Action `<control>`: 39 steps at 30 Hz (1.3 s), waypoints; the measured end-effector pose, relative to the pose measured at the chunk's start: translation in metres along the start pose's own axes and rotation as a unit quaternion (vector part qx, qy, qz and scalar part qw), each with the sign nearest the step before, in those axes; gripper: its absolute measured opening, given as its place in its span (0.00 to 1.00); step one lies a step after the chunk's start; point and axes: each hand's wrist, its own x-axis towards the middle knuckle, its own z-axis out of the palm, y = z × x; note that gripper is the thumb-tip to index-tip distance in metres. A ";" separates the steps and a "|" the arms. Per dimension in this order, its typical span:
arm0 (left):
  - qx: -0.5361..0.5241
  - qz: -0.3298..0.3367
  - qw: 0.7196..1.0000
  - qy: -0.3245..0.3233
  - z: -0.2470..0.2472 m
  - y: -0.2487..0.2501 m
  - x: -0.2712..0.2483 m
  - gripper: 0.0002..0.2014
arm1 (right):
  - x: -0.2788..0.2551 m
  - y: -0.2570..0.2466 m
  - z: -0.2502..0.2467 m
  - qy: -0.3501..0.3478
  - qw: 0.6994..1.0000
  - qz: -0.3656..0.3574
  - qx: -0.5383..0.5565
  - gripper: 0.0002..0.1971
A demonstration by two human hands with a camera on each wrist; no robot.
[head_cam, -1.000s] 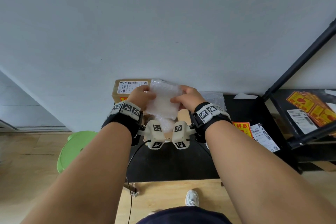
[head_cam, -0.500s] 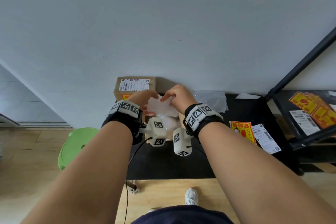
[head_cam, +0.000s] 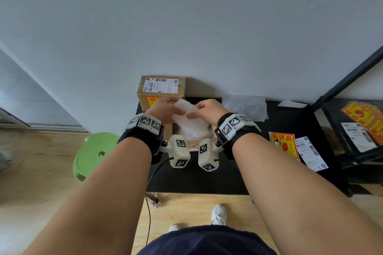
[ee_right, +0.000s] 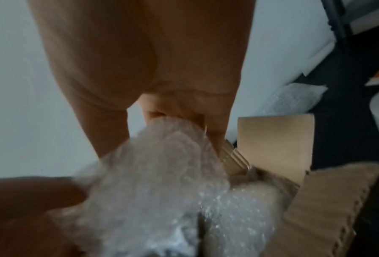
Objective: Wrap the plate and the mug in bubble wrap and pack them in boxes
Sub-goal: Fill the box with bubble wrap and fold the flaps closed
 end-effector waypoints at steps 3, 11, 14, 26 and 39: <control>0.039 0.020 0.995 0.094 -0.006 -0.012 -0.001 0.12 | 0.006 0.002 0.010 0.038 0.997 0.025 -0.067 0.18; 0.334 0.051 0.931 0.136 -0.012 -0.060 -0.013 0.14 | 0.009 0.012 0.052 0.150 0.971 0.036 -0.182 0.21; 0.315 0.039 0.941 0.117 -0.010 -0.072 -0.012 0.16 | 0.015 0.008 0.068 0.131 0.967 0.041 -0.216 0.28; 0.287 0.057 0.953 0.083 -0.008 -0.089 -0.012 0.17 | 0.043 0.004 0.089 0.064 0.984 0.166 -0.007 0.18; 0.218 0.037 0.971 0.088 -0.014 -0.089 -0.002 0.11 | 0.056 0.019 0.089 0.000 0.980 0.090 -0.175 0.19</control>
